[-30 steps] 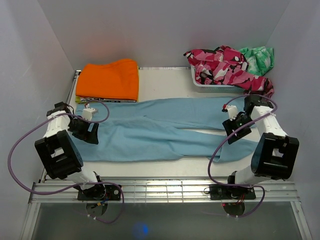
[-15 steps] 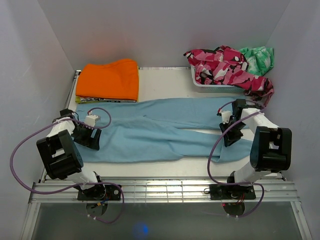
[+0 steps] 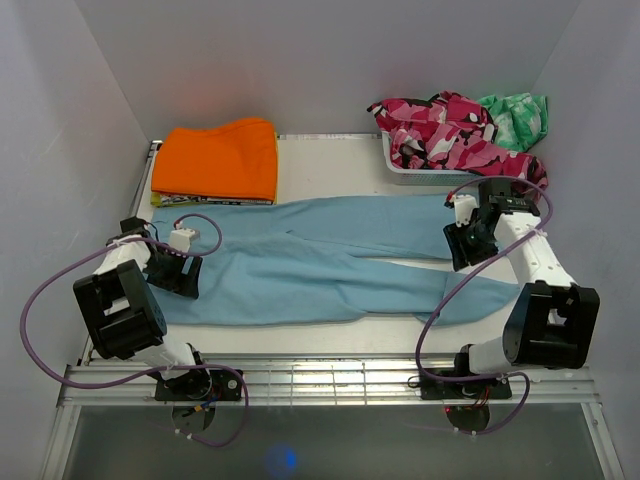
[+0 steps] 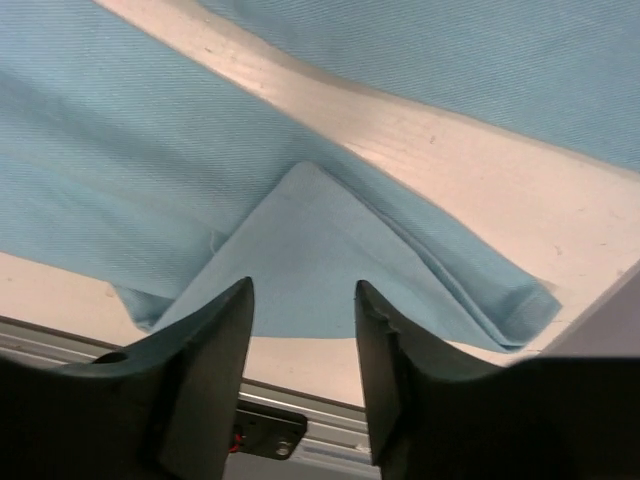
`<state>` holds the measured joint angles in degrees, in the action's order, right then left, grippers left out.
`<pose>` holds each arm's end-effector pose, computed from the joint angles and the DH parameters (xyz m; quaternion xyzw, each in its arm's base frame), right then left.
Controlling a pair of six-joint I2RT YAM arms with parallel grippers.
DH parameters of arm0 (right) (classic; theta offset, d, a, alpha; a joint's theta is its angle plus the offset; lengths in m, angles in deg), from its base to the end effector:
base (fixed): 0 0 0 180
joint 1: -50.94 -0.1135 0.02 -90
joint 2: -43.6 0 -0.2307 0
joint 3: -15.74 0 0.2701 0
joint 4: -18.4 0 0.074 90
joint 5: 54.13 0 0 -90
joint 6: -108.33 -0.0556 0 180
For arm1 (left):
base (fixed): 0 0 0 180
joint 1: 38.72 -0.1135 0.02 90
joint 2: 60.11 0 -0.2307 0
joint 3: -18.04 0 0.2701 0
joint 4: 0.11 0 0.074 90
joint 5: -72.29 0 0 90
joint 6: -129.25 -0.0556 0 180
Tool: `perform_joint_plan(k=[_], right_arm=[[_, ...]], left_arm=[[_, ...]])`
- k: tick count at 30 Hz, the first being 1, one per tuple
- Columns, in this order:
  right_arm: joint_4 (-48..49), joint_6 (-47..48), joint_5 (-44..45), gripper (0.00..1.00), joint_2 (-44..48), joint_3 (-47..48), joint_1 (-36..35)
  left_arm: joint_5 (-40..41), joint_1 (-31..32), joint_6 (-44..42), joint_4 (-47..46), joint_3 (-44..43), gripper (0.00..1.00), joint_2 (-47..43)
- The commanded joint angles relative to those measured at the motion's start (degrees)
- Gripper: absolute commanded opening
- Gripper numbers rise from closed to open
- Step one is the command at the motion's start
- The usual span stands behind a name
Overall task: Fold and stack the trousers
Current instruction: Flatten the trousers out
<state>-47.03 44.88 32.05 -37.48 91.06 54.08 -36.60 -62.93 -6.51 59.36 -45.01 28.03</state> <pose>0.2945 -0.0124 0.1917 -0.2054 0.9644 -0.0101 0.1663 0.2528 0.0939 0.1035 0.1919 0.9665 -0.1075 0.1323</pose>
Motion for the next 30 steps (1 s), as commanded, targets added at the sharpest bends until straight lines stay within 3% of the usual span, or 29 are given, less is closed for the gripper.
perform_joint_plan(k=[1, 12, 17, 18, 19, 21, 30], right_arm=[[-1.9, -4.1, -4.0, 0.54, -2.3, -0.7, -0.4], [7.8, -10.0, -1.6, 0.56, -10.7, -6.3, -2.2], [9.1, -10.6, -0.3, 0.36, -12.4, -6.5, -2.2], [9.1, -10.6, -0.1, 0.31, -12.2, -6.6, -2.2], [8.9, -10.5, -0.1, 0.18, -11.9, -6.5, -2.2], [8.1, -10.2, 0.4, 0.08, -10.8, -6.0, -2.2], [-2.8, 2.4, 1.7, 0.08, 1.5, 3.2, 3.4]], left_arm=[[0.2, -0.1, 0.8, -3.4, 1.3, 0.92, 1.8], [1.1, -0.1, 1.4, -5.1, 3.5, 0.93, 0.1], [2.2, -0.1, 2.0, -6.4, 4.2, 0.93, 1.5], [2.3, -0.1, 2.0, -6.6, 4.2, 0.93, 1.6], [2.7, -0.1, 2.1, -6.6, 4.2, 0.93, 1.7], [3.2, -0.1, 2.3, -7.2, 4.3, 0.93, 2.2], [5.7, -0.8, 1.7, -8.2, 4.9, 0.88, 5.0]])
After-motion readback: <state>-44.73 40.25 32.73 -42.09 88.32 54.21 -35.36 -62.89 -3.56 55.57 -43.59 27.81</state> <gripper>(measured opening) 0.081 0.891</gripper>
